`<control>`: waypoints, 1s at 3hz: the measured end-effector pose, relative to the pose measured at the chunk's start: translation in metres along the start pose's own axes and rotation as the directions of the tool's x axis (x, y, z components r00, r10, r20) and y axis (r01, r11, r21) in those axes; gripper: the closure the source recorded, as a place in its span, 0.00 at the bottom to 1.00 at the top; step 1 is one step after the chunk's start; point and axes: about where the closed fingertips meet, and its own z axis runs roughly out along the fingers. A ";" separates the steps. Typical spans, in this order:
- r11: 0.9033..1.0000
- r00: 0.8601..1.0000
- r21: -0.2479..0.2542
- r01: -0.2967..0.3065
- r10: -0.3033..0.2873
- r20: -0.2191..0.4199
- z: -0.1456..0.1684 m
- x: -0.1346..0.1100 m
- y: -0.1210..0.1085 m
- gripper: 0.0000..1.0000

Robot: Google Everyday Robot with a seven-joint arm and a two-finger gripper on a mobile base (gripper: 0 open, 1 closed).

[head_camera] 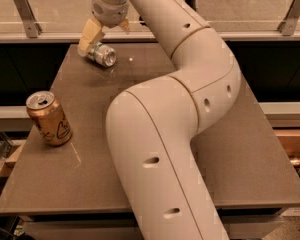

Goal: Place 7up can upright

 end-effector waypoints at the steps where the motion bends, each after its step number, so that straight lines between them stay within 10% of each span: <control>1: 0.999 1.000 -0.041 -0.030 0.030 0.004 0.016 0.009 -0.011 0.00; 3: 0.999 0.999 -0.017 -0.048 0.048 -0.015 0.024 0.018 -0.032 0.00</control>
Offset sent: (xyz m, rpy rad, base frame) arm 0.0286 -0.0510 -0.0254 0.0038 0.0769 -0.0485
